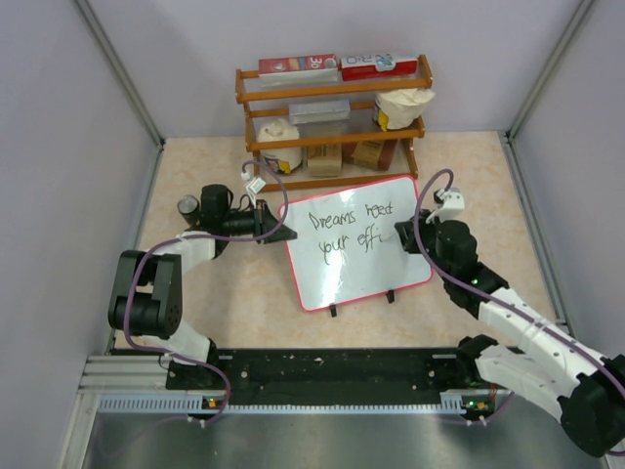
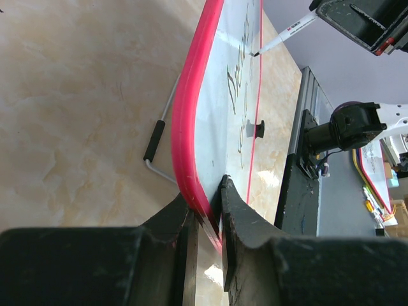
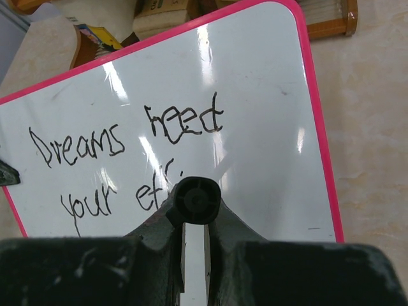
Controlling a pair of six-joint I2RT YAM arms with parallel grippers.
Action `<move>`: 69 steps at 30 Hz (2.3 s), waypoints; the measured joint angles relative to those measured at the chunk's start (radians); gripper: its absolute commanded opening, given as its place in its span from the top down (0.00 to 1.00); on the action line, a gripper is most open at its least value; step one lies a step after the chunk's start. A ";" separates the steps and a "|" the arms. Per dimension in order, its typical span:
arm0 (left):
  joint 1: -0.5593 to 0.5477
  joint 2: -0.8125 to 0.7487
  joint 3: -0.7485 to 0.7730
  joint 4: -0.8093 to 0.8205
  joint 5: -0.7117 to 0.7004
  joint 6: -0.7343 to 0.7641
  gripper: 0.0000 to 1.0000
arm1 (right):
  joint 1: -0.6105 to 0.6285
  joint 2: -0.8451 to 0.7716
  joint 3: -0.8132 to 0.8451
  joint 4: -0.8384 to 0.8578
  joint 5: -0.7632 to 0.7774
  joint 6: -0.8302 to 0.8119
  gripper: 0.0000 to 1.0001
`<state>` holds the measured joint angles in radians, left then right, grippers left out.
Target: Write a sentence on the whiteboard
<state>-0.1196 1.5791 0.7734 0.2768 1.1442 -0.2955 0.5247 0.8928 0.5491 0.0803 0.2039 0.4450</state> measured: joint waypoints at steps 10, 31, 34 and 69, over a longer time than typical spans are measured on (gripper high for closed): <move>0.000 0.000 0.000 0.000 0.000 0.001 1.00 | 0.000 -0.021 -0.008 -0.029 0.023 -0.004 1.00; 0.000 0.000 0.000 -0.002 0.000 0.003 1.00 | -0.011 0.039 0.036 0.014 0.012 0.005 1.00; 0.000 0.000 0.000 -0.002 0.000 0.003 1.00 | -0.011 0.043 0.036 0.021 -0.003 0.011 1.00; 0.000 0.000 0.000 -0.002 0.000 0.004 1.00 | -0.050 0.020 0.015 0.022 0.019 0.029 1.00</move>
<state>-0.1200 1.5791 0.7738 0.2745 1.1446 -0.2916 0.4744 0.9131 0.5644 0.1024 0.2234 0.4744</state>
